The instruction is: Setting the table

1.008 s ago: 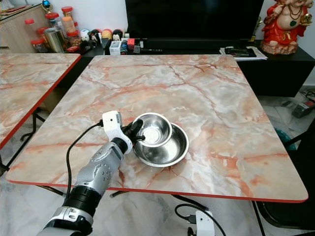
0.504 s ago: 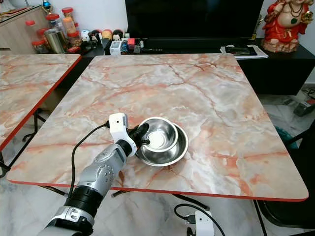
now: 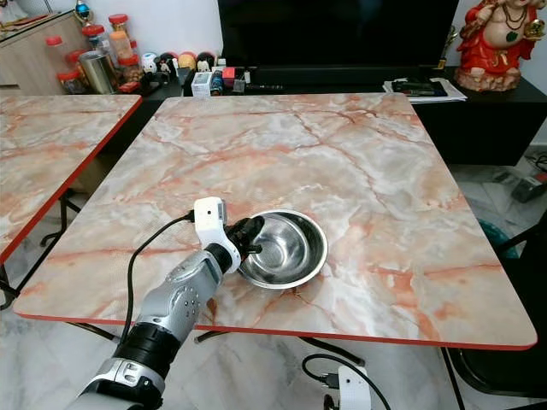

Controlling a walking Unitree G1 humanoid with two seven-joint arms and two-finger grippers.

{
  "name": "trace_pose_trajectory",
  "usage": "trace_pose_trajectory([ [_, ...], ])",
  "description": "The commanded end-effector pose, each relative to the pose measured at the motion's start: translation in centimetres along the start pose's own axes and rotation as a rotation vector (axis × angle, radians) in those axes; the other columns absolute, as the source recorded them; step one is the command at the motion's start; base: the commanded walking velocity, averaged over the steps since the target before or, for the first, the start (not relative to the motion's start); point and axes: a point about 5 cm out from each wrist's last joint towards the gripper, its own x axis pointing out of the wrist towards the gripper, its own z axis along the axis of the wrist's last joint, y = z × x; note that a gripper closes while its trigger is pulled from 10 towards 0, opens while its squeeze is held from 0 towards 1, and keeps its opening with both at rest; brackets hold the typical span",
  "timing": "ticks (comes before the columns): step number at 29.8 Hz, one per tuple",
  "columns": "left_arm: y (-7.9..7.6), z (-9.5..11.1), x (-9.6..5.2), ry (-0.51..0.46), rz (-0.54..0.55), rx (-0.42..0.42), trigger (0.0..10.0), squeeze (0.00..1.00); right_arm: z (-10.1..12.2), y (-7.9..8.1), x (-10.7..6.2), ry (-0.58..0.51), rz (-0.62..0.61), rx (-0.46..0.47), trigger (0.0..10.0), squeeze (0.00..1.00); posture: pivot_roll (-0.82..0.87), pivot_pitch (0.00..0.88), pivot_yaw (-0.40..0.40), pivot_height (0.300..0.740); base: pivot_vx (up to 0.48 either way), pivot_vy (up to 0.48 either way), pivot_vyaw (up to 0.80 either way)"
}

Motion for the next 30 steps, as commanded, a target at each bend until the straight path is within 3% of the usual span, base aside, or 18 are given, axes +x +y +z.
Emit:
trace_pose_trajectory([
  [1,-3.1,0.7,1.2,-0.012,-0.082,-0.003,10.0,0.99,0.1,0.2,0.0,-0.005,0.003,0.021,10.0,0.0,-0.03,0.0,0.061,0.74,0.0,0.0,0.0],
  [2,-3.1,0.7,1.2,-0.013,-0.081,-0.002,10.0,0.61,0.2,0.2,0.0,-0.005,0.003,0.021,10.0,0.0,-0.03,0.0,0.061,0.74,0.0,0.0,0.0],
  [3,-3.1,0.7,1.2,-0.013,-0.08,-0.002,10.0,0.61,0.2,0.2,0.0,-0.006,0.003,0.022,10.0,0.0,-0.03,0.0,0.062,0.74,0.0,0.0,0.0],
  [4,-3.1,0.8,1.2,-0.014,-0.079,-0.001,10.0,0.0,0.2,0.2,0.0,-0.006,0.003,0.023,10.0,0.0,-0.03,0.0,0.062,0.74,0.0,0.0,0.0],
  [10,-3.0,1.5,1.2,-0.034,-0.073,0.037,10.0,0.0,0.3,0.2,0.1,-0.007,0.003,0.022,10.0,0.0,-0.03,0.0,0.06,0.74,0.0,0.0,0.0],
  [13,-3.1,2.5,1.1,-0.061,-0.088,0.131,10.0,0.0,0.3,0.2,0.1,-0.008,0.004,0.02,10.0,0.0,-0.02,0.0,0.058,0.74,0.0,0.0,0.0],
  [15,-3.1,2.9,1.0,-0.075,-0.09,0.151,10.0,0.0,0.3,0.2,0.1,-0.008,0.005,0.019,10.0,0.0,-0.02,0.0,0.057,0.74,0.0,0.0,0.0],
  [18,-3.2,4.4,0.8,-0.123,-0.093,0.301,10.0,0.0,0.4,0.2,0.1,-0.009,0.007,0.016,10.0,0.0,-0.02,0.0,0.052,0.74,0.0,0.0,0.0],
  [23,-3.2,6.5,0.3,-0.22,-0.083,0.405,10.0,0.0,0.6,0.2,0.1,-0.014,0.008,0.015,10.0,0.0,-0.02,0.0,0.049,0.74,0.0,0.0,0.0],
  [25,-3.2,6.6,0.3,-0.223,-0.082,0.408,10.0,0.0,0.6,0.2,0.1,-0.014,0.008,0.015,10.0,0.0,-0.02,0.0,0.049,0.74,0.0,0.0,0.0],
  [26,-2.7,7.6,0.0,-0.287,-0.049,0.415,10.0,0.0,0.7,0.2,0.1,-0.017,0.008,0.014,10.0,0.0,-0.02,0.0,0.044,0.74,0.0,0.0,0.0],
  [27,-1.2,8.8,-0.6,-0.368,0.042,0.444,10.0,0.0,0.9,0.2,0.2,-0.021,0.009,0.013,10.0,0.0,-0.02,0.0,0.043,0.74,0.0,0.0,0.0],
  [30,1.3,9.7,-1.5,-0.428,0.171,0.52,10.0,0.0,1.2,0.2,0.2,-0.028,0.011,0.012,10.0,0.0,-0.02,0.0,0.04,0.74,0.0,0.0,0.0],
])
